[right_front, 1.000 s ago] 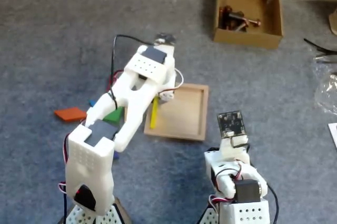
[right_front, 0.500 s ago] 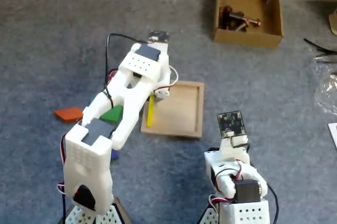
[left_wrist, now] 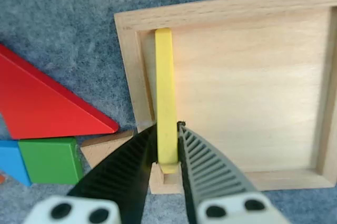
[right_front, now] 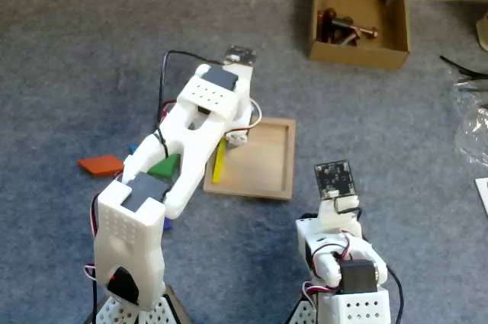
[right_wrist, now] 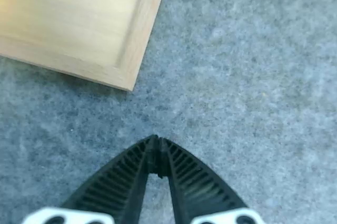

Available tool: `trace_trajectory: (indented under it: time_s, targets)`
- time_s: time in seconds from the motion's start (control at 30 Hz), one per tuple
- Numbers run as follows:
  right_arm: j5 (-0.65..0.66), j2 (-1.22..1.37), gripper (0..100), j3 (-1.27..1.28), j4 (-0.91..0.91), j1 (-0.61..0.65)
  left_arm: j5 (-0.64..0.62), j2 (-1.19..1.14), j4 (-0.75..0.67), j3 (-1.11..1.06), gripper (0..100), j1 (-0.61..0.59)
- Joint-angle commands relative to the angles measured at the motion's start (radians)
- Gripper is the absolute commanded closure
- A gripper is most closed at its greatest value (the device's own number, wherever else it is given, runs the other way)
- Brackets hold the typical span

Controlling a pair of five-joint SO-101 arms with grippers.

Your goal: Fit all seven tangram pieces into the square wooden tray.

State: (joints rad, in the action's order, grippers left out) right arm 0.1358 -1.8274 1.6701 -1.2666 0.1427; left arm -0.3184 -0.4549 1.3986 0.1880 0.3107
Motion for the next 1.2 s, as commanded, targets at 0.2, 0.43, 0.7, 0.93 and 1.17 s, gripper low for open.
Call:
trace_trajectory:
  time_s: [0.2, 0.43, 0.7, 0.93, 1.17]
  targets:
    - [-0.008, -0.008, 99.3, 0.117, 0.018, 0.01, 0.008, 0.053, 0.006, 0.005, 99, -0.004]
    - [-0.008, -0.008, 99.3, 0.117, 0.018, 0.01, -0.008, 0.054, 0.006, 0.005, 99, -0.042]
    - [-0.008, -0.008, 99.3, 0.117, 0.018, 0.01, -0.008, 0.054, 0.006, 0.005, 99, -0.05]
    - [-0.008, -0.008, 99.3, 0.117, 0.018, 0.01, -0.043, 0.054, 0.012, 0.005, 87, -0.085]
    - [-0.008, -0.008, 99.3, 0.117, 0.018, 0.01, -0.037, 0.054, 0.011, 0.004, 80, -0.082]
